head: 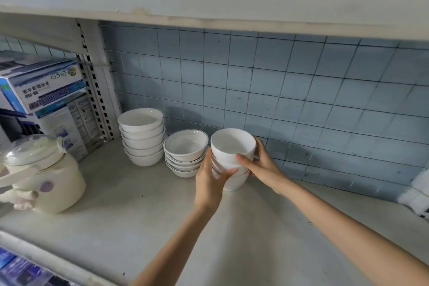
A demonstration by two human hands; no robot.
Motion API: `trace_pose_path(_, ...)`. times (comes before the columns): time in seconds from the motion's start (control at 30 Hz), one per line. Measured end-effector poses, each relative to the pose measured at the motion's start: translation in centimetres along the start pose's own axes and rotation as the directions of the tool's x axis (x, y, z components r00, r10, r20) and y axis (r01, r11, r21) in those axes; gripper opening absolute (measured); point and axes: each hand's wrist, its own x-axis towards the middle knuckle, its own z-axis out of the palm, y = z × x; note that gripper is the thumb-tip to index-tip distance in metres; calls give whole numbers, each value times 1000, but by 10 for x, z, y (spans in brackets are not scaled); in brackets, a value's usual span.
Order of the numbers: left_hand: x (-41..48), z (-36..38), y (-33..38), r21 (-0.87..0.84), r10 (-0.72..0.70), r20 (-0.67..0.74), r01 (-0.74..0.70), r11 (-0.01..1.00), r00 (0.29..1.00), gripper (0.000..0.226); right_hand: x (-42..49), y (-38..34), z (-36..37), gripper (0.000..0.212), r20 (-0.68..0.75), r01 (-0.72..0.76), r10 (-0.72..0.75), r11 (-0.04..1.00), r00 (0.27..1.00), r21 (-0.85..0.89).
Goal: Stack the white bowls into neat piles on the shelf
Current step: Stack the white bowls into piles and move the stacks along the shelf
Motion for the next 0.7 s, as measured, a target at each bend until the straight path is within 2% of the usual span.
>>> trace_pose_path(0.2,1,-6,-3,-27,-20,70,22,999,997,70,-5,1,8,68,-36,-10,11,999,999,47)
trace_pose_path(0.37,2,-9,2,59,-52,113,45,997,992,68,-12,-2,15,65,-100,-59,59,998,993,2)
trace_pose_path(0.47,0,-16,3,161,-20,183,-10,987,983,60,-24,-12,17,78,-110,-133,124,989,986,-73)
trace_pose_path(0.53,-2,-28,5,266,-8,260,-64,962,966,48,-35,-22,17,91,-161,-164,131,964,978,-209)
trace_pose_path(0.6,-1,-43,10,371,1,335,-133,919,942,35,-53,-34,14,85,-238,-198,96,870,966,-452)
trace_pose_path(0.7,-4,-67,26,483,46,437,-278,830,898,31,-91,-48,0,63,-370,-289,-18,591,929,-753)
